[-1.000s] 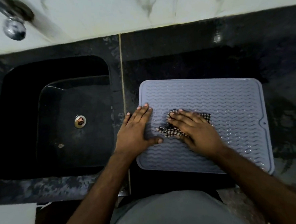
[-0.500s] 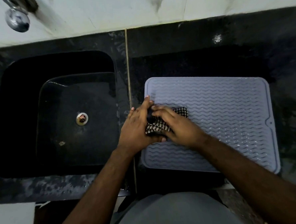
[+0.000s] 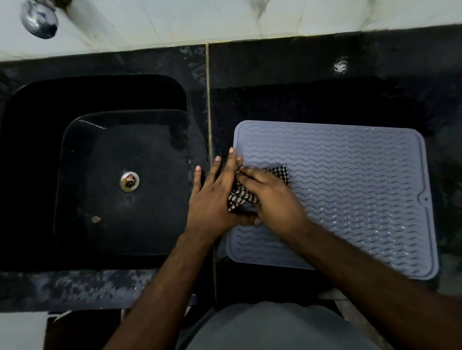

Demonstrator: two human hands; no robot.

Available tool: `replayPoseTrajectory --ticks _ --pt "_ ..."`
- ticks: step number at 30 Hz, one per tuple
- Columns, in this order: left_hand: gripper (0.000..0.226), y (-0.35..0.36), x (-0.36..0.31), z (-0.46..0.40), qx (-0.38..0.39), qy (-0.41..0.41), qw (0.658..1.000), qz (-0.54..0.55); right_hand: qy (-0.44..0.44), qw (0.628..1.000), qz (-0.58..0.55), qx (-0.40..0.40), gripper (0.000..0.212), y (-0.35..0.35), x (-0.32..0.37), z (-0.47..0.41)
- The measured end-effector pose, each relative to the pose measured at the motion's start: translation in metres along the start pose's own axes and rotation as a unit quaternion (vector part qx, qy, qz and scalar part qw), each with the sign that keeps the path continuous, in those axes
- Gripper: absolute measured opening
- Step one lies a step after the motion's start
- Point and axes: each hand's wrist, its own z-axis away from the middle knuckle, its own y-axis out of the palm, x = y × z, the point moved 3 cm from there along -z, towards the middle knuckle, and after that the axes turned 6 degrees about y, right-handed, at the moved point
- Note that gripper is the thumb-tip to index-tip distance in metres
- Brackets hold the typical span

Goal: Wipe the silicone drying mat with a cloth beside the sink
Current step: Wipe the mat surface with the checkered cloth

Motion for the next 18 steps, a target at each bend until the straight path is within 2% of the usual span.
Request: replayPoseTrajectory --ticks 2,4,6,7,8,12,16,18 --pt "0.145 -0.001 -0.002 -0.002 0.009 -0.010 1.000 -0.002 0.001 1.000 0.018 0.007 0.087 0.000 0.001 0.006" --pt "0.142 -0.002 -0.002 -0.002 0.012 -0.014 1.000 -0.004 -0.002 0.999 0.041 0.000 0.079 -0.004 -0.002 0.015" --pt "0.123 -0.002 -0.003 -0.002 0.002 -0.012 1.000 -0.007 -0.011 0.998 0.064 0.003 0.061 -0.013 -0.005 0.025" --pt "0.114 -0.002 -0.003 -0.002 -0.005 -0.011 1.000 -0.007 -0.021 0.997 0.072 0.010 0.059 -0.019 -0.009 0.030" --pt "0.110 -0.003 -0.004 -0.001 -0.007 -0.011 1.000 -0.005 -0.028 0.996 0.078 0.027 0.061 -0.026 -0.013 0.034" --pt "0.116 -0.003 -0.007 -0.001 0.005 -0.015 1.000 0.009 -0.046 0.990 0.105 0.086 0.074 -0.038 -0.027 0.029" --pt "0.111 0.000 -0.007 -0.001 -0.002 -0.018 1.000 0.008 -0.086 0.984 0.148 0.038 0.045 -0.030 -0.007 0.022" --pt "0.110 0.000 -0.007 -0.001 -0.012 -0.024 1.000 0.003 -0.076 0.990 0.112 0.036 0.051 -0.024 -0.006 0.023"
